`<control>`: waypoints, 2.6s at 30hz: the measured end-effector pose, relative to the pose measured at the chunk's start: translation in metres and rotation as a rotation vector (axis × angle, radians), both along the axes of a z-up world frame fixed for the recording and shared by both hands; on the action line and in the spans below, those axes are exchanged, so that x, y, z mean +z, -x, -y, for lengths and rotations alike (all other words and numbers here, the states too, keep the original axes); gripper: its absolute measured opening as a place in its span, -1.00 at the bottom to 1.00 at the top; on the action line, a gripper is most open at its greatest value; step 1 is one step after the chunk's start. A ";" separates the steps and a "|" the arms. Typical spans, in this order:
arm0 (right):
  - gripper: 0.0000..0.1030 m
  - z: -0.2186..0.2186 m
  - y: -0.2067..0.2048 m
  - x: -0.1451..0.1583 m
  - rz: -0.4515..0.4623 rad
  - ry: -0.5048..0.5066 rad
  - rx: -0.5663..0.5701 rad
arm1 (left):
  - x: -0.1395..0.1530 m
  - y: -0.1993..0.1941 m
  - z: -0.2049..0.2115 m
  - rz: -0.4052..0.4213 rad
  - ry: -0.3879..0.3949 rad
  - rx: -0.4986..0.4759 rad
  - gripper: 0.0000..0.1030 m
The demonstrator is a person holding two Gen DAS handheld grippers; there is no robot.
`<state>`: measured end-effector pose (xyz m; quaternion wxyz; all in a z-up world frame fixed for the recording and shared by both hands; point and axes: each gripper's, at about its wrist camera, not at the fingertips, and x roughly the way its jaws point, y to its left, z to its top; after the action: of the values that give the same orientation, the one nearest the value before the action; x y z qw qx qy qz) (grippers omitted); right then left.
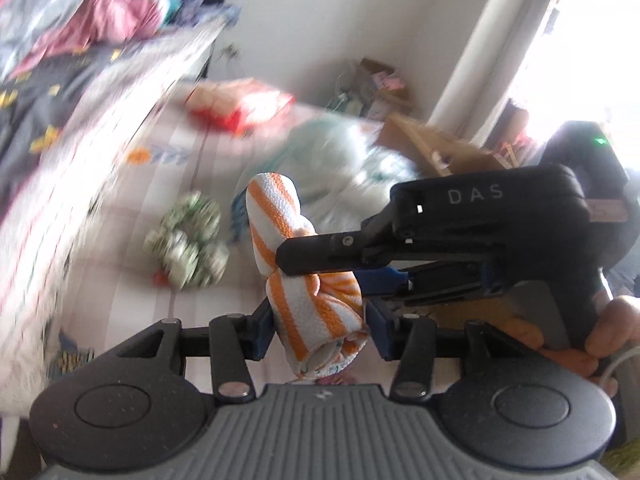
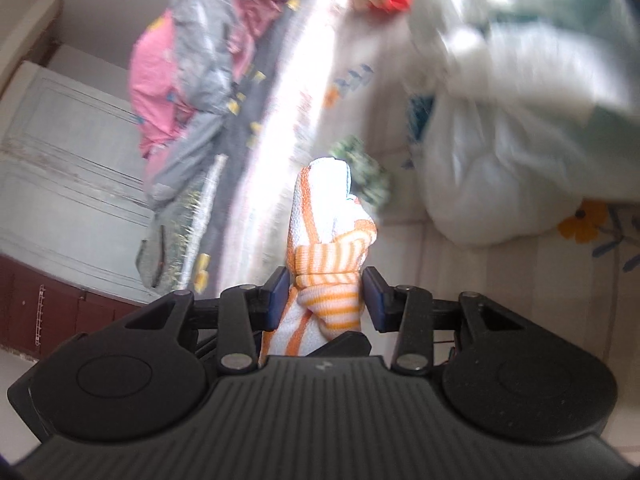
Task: Organize soft objects
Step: 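Lift the striped towel and carry it toward the cardboard box, then lower the striped towel into the box and open the right tool, then move the right tool back to the green floral scrunchie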
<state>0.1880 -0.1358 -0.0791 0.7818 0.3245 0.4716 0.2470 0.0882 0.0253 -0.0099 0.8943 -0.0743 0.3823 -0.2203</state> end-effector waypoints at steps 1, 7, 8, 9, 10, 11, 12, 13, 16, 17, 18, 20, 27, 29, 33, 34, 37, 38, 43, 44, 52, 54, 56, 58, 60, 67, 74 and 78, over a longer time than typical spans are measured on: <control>-0.26 0.007 0.003 0.007 0.021 -0.010 -0.009 | 0.007 0.001 0.006 0.022 -0.003 -0.018 -0.06; -0.26 0.073 0.031 0.052 0.140 -0.024 -0.104 | 0.040 -0.001 0.065 0.125 -0.003 -0.167 -0.04; -0.26 0.088 0.037 0.056 0.154 -0.020 -0.122 | 0.044 -0.002 0.078 0.135 0.002 -0.199 -0.03; -0.26 0.102 0.042 0.062 0.165 -0.018 -0.140 | 0.047 -0.002 0.090 0.143 0.008 -0.230 -0.02; -0.26 0.117 0.048 0.066 0.172 -0.020 -0.157 | 0.050 -0.003 0.101 0.152 0.015 -0.259 0.02; -0.27 0.133 0.053 0.070 0.176 -0.021 -0.173 | 0.051 -0.003 0.111 0.162 0.020 -0.286 0.08; -0.27 0.150 0.058 0.072 0.179 -0.014 -0.191 | 0.053 -0.002 0.121 0.170 0.023 -0.310 0.11; -0.28 0.166 0.063 0.075 0.182 0.003 -0.207 | 0.053 0.000 0.130 0.172 0.025 -0.329 0.13; -0.28 0.209 0.079 0.084 0.198 0.126 -0.242 | 0.049 0.001 0.147 0.161 0.023 -0.363 0.14; -0.28 0.220 0.081 0.088 0.204 0.193 -0.250 | 0.047 0.002 0.151 0.159 0.014 -0.361 0.14; -0.28 0.230 0.083 0.091 0.205 0.261 -0.258 | 0.045 0.003 0.154 0.157 0.005 -0.352 0.14; -0.28 0.250 0.082 0.094 0.193 0.360 -0.250 | 0.042 0.003 0.154 0.146 0.000 -0.328 0.14; -0.28 0.272 0.058 0.073 0.074 0.696 0.002 | 0.034 0.001 0.127 0.096 0.001 -0.193 0.14; -0.28 0.264 0.047 0.059 0.041 0.763 0.104 | 0.033 -0.002 0.118 0.082 0.005 -0.162 0.14; -0.27 0.239 0.026 0.023 -0.055 0.825 0.259 | 0.032 -0.005 0.109 0.065 0.007 -0.129 0.13; -0.26 0.236 0.022 0.014 -0.081 0.836 0.288 | 0.033 -0.003 0.108 0.067 0.004 -0.127 0.13; -0.23 0.224 0.022 -0.002 -0.120 0.886 0.327 | 0.033 -0.001 0.106 0.074 -0.001 -0.126 0.14; -0.20 0.224 0.022 -0.003 -0.125 0.890 0.328 | 0.033 -0.001 0.106 0.076 -0.002 -0.126 0.14; -0.18 0.226 0.021 0.012 -0.093 0.867 0.280 | 0.030 -0.001 0.103 0.070 0.002 -0.125 0.14; -0.18 0.228 0.021 0.016 -0.078 0.861 0.258 | 0.030 -0.001 0.102 0.069 0.004 -0.125 0.14; -0.43 0.236 0.008 0.001 -0.102 0.803 0.138 | 0.027 0.001 0.095 0.064 0.017 -0.119 0.14; -0.47 0.236 0.007 0.001 -0.095 0.765 0.139 | 0.027 0.002 0.092 0.064 0.020 -0.112 0.14; -0.51 0.235 0.006 -0.002 -0.109 0.775 0.124 | 0.026 0.002 0.089 0.061 0.024 -0.105 0.14; -0.52 0.234 0.004 -0.008 -0.127 0.812 0.113 | 0.026 0.002 0.087 0.058 0.029 -0.102 0.14; -0.52 0.238 0.001 -0.013 -0.151 0.812 0.087 | 0.025 0.003 0.086 0.060 0.030 -0.102 0.14; -0.52 0.234 0.000 -0.020 -0.165 0.753 0.058 | 0.024 0.004 0.077 0.061 0.034 -0.084 0.16; -0.36 0.236 0.010 0.002 -0.131 0.736 -0.018 | 0.020 0.006 0.068 0.083 -0.019 -0.054 0.37; -0.16 0.230 0.020 0.031 -0.058 0.698 -0.075 | 0.016 0.005 0.062 0.094 -0.071 -0.024 0.50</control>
<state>0.1676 -0.3661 -0.0478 0.8404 0.0616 0.5374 0.0326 0.0836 -0.0369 0.0064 0.9106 -0.0274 0.3484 -0.2205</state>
